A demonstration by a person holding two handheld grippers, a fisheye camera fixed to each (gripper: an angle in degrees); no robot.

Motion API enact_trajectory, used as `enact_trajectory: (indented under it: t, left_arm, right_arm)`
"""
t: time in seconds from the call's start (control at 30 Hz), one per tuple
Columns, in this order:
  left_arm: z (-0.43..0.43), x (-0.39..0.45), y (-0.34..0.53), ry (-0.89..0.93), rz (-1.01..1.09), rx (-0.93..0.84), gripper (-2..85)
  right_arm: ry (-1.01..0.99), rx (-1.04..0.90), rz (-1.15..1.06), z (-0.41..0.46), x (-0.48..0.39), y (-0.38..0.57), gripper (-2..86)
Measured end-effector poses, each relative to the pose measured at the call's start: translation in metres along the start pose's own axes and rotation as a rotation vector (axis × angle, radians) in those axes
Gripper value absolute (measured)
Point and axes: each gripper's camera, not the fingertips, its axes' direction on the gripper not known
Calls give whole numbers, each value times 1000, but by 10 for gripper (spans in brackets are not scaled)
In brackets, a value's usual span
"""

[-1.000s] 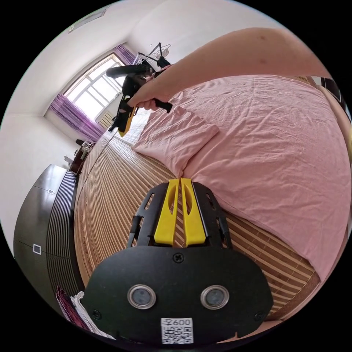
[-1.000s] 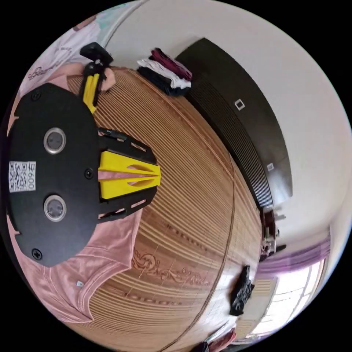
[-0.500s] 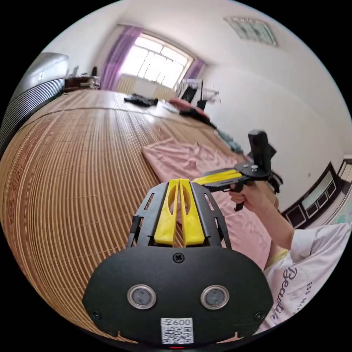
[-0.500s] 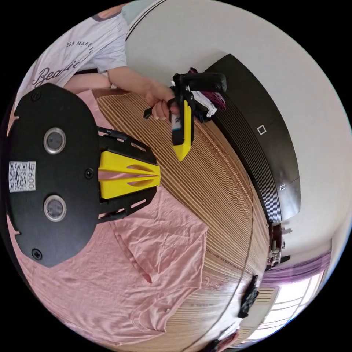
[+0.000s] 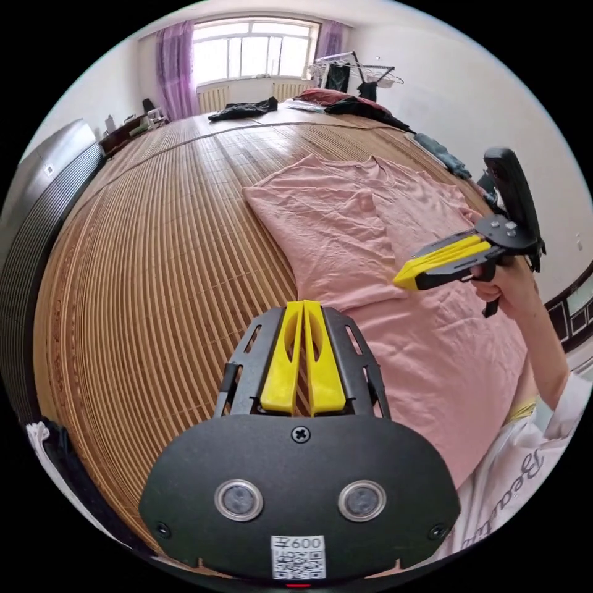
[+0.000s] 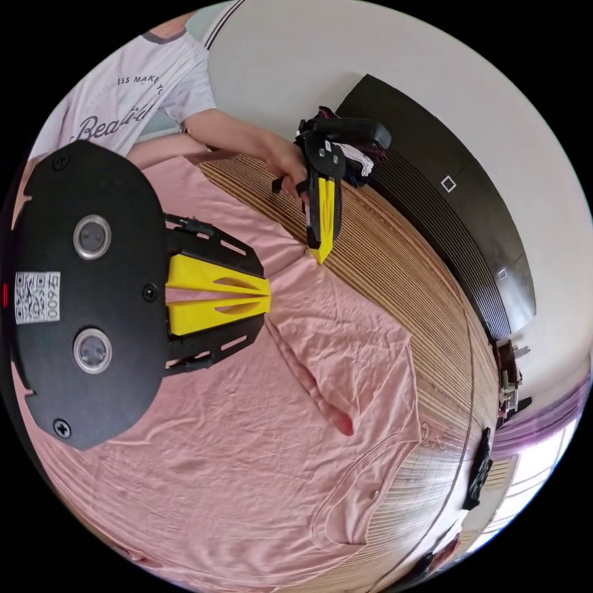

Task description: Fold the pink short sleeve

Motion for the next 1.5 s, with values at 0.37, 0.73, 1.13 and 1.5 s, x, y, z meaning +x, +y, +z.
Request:
enact_trajectory:
  t: [0.37,0.73,1.13,1.5]
  left_arm:
    - [85,-12,-13,115,-67,-48,7]
    - [119,20,20,-84,14,-25,7]
    - [138,-22,60,-32,-58,-15,7]
    - [142,-59,100,-2,-70,-3,7]
  right_arm:
    - [-125,-81,144,47,44,-130,-8]
    - [203,378,472,-112,166,-128,-8]
    - [33,164,350,-21,130,-189,-8]
    - [-198,164,-21,-26,72,-241,-8]
